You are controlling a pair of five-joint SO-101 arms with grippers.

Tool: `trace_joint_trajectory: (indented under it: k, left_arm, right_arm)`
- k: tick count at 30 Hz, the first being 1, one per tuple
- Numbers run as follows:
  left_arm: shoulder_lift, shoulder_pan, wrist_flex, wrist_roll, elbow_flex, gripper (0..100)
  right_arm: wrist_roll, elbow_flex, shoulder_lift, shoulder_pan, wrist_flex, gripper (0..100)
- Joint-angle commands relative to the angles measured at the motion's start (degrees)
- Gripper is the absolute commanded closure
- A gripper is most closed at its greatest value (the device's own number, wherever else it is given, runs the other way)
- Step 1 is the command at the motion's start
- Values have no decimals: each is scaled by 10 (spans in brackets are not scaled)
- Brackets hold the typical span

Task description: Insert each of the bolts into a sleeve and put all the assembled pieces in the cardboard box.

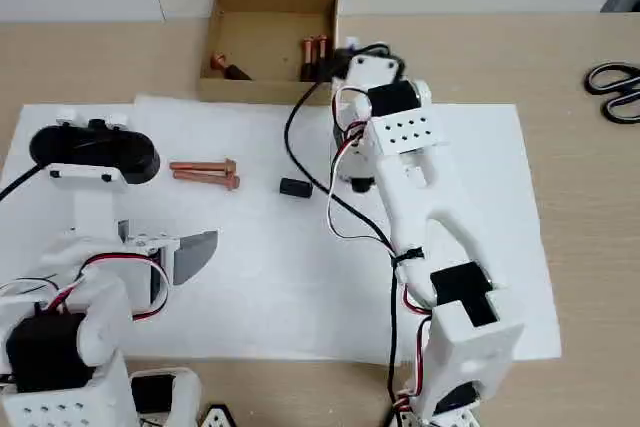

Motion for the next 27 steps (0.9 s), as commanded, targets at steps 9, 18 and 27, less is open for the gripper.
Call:
trace_joint_trajectory:
  k: [9,18,27]
  left_arm:
    - [-6,-4,-11,-4,-1,643]
    - [-6,-4,-11,-4,-1,643]
    - [-6,-4,-11,-4,-1,643]
  right_arm:
    - [124,-4,189,9,-18,995]
    - [133,-5,213,9,-15,989]
    - [133,-12,213,6,8,863]
